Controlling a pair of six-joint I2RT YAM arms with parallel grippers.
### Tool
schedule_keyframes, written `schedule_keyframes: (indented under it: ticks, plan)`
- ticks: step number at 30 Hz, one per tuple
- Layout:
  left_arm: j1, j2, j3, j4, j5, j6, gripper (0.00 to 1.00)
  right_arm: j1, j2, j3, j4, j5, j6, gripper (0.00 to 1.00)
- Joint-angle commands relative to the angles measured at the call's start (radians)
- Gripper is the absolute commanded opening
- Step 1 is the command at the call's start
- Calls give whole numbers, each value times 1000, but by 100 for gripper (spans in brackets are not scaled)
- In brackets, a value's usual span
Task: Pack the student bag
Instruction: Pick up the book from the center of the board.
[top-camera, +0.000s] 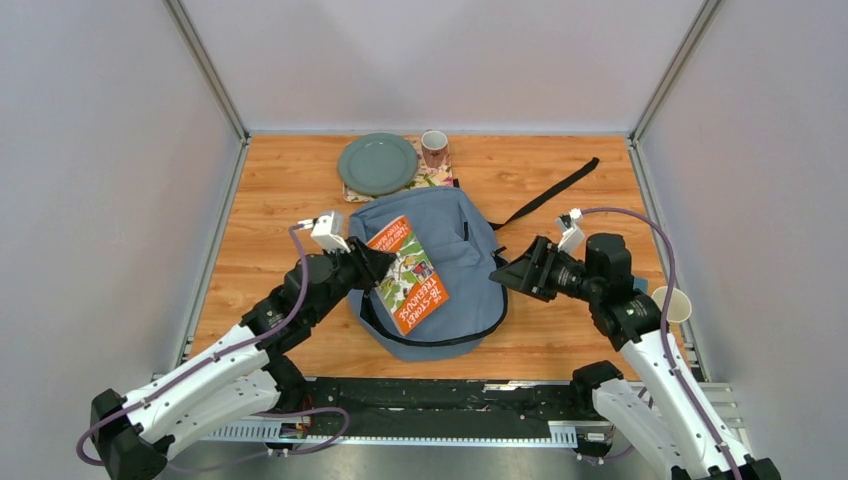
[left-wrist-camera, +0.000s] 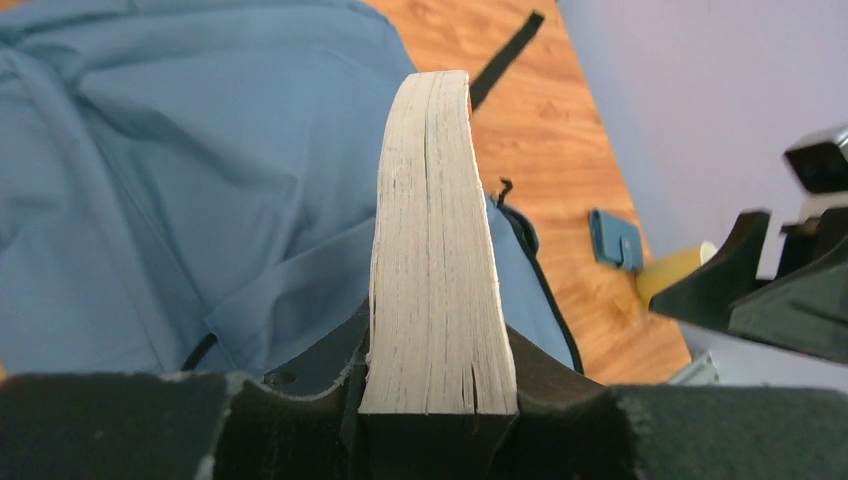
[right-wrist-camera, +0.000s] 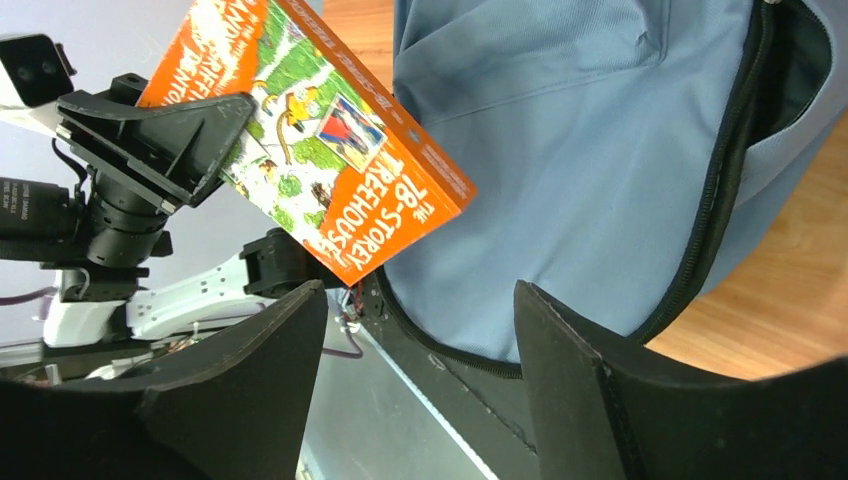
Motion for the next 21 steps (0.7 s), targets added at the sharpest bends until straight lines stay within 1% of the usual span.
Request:
schedule_keyframes:
  ticks: [1, 5, 8, 10, 11, 12, 17, 21]
  plan:
    - [2, -86, -15, 113, -124, -61, 0, 14, -44, -52, 162, -37, 115, 72]
    - [4, -99, -20, 149, -92, -68, 0, 64, -41, -43, 188, -23, 116, 74]
    - [2, -56, 20, 148, 5, -53, 0, 123, -21, -31, 239, -23, 127, 75]
    - [4, -42, 30, 169, 47, -56, 0, 173, -5, -20, 262, -20, 127, 75]
    - [2, -36, 27, 188, 91, -59, 0, 190, 2, -11, 285, -18, 127, 75]
    - [4, -24, 27, 218, 113, -61, 0, 206, 19, -6, 295, -15, 127, 75]
    - [2, 25, 51, 257, 214, -54, 0, 292, 74, 0, 332, 20, 125, 75]
    - [4, 41, 54, 324, 283, -61, 0, 345, 119, -6, 342, 49, 121, 76]
